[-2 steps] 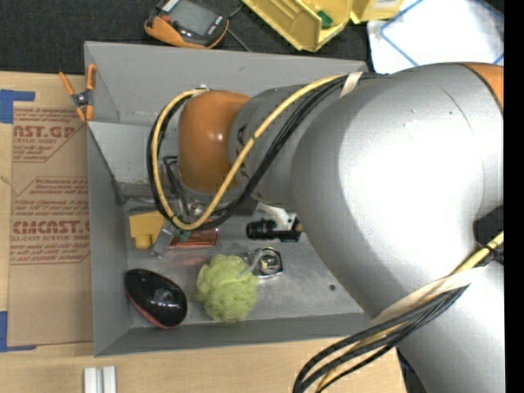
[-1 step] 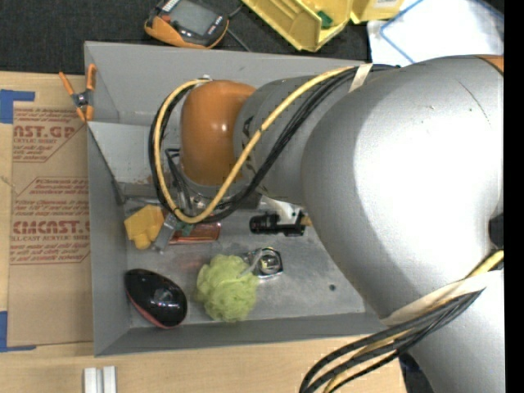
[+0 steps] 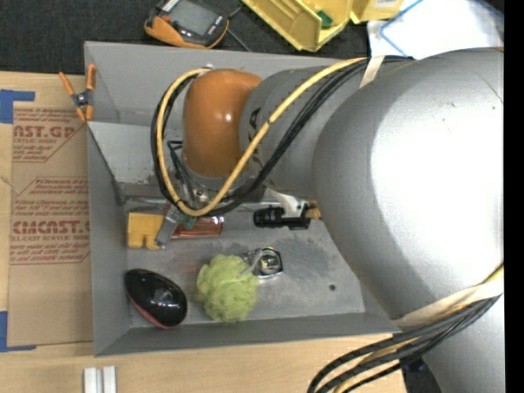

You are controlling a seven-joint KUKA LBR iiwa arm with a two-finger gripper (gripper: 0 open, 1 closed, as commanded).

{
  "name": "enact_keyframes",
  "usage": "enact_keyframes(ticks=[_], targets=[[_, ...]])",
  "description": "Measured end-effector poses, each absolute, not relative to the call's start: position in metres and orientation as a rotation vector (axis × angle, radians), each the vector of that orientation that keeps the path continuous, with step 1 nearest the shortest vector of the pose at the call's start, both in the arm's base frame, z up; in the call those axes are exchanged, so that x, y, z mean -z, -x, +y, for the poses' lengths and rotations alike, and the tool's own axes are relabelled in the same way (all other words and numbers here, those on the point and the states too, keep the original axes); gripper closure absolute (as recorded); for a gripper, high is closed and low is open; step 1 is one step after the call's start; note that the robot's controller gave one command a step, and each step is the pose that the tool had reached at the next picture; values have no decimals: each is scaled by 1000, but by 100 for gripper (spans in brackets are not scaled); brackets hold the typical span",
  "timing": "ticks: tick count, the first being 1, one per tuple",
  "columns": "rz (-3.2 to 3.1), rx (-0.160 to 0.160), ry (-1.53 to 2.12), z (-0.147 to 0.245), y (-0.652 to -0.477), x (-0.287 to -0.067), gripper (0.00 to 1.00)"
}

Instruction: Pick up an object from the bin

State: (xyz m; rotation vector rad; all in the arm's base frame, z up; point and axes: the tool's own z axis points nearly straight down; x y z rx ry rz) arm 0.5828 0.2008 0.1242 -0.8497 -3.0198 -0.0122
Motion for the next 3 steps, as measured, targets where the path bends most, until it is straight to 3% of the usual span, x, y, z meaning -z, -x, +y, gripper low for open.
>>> enact_keyframes(ticks=[3], targets=[[-3019,15,846,202,-582,-166,100]])
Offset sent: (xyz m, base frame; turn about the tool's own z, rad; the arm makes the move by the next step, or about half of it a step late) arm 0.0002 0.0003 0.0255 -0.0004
